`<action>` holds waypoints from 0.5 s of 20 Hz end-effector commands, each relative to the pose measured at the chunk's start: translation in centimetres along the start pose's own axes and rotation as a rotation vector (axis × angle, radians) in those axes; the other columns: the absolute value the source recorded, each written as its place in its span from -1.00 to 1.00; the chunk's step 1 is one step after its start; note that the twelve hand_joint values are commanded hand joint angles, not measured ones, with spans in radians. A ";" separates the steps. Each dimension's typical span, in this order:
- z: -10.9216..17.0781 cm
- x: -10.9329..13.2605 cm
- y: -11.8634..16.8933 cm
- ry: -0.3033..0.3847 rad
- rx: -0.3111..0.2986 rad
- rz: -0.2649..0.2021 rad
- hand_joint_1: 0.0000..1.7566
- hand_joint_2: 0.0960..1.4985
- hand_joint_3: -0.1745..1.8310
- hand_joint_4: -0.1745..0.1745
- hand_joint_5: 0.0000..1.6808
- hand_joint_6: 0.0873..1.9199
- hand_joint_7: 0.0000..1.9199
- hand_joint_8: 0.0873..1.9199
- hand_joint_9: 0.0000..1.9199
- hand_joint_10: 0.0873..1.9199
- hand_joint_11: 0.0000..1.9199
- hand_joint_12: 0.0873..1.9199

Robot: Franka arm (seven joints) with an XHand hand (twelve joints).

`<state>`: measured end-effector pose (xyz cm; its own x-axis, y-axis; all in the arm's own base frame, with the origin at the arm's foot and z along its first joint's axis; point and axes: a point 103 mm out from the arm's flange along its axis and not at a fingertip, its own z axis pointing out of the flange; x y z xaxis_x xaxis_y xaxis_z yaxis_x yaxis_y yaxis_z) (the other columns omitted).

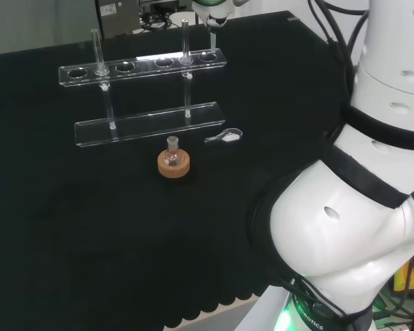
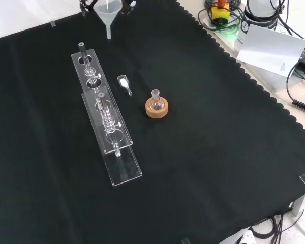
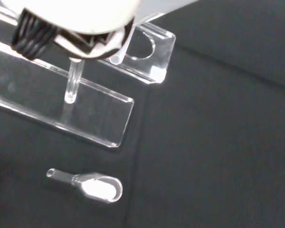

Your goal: Place the funnel on the round-bottom flask.

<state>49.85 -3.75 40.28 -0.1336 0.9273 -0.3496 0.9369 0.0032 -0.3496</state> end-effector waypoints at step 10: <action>2.9 5.0 -5.8 0.006 0.001 -0.057 0.18 -0.26 -0.02 -0.02 -0.31 0.17 -0.57 -0.30 -0.33 -0.48 -0.69 0.36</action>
<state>43.99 -1.84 38.93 -0.1645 0.9303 -0.3279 0.9272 0.0324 -0.3732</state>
